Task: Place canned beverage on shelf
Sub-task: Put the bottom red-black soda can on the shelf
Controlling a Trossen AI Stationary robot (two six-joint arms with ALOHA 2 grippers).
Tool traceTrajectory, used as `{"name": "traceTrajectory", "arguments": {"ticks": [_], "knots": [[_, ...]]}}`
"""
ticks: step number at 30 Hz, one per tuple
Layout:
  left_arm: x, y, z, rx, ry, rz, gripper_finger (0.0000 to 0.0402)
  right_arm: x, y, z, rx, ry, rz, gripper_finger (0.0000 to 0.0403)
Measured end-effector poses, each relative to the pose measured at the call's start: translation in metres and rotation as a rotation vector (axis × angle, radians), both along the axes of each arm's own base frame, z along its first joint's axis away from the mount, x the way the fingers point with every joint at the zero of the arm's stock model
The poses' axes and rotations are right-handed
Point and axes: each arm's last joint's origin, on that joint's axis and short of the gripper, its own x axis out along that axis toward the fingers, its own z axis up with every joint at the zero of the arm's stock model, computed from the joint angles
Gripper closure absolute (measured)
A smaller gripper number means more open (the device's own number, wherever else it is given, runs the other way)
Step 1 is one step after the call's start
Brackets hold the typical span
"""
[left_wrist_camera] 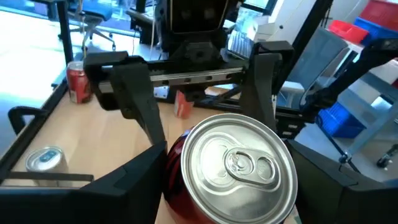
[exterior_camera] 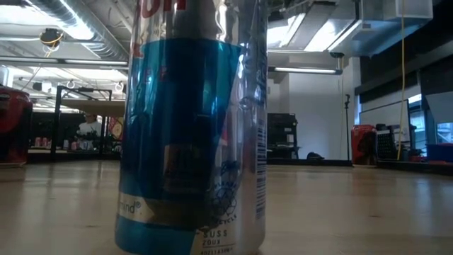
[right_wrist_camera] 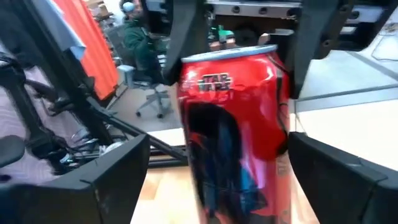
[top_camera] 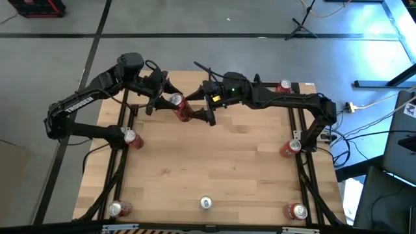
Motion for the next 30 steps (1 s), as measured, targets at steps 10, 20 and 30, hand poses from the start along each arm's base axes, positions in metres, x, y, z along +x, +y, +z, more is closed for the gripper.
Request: {"name": "traceTrajectory", "arguments": {"ticks": [10, 20, 30], "knots": [[0.022, 0.001, 0.002, 0.007, -0.077, -0.056, 0.0141, 0.005, -0.001, -0.013, -0.005, 0.058, -0.017, 0.0039], [0.031, 0.003, -0.003, 0.007, -0.064, -0.054, 0.0123, 0.005, -0.001, -0.013, -0.035, 0.048, -0.008, 0.0131], [-0.001, 0.007, 0.006, 0.06, -0.028, 0.204, 0.0087, -0.004, -0.015, 0.0, -0.187, 0.031, -0.307, 0.0132]]}}
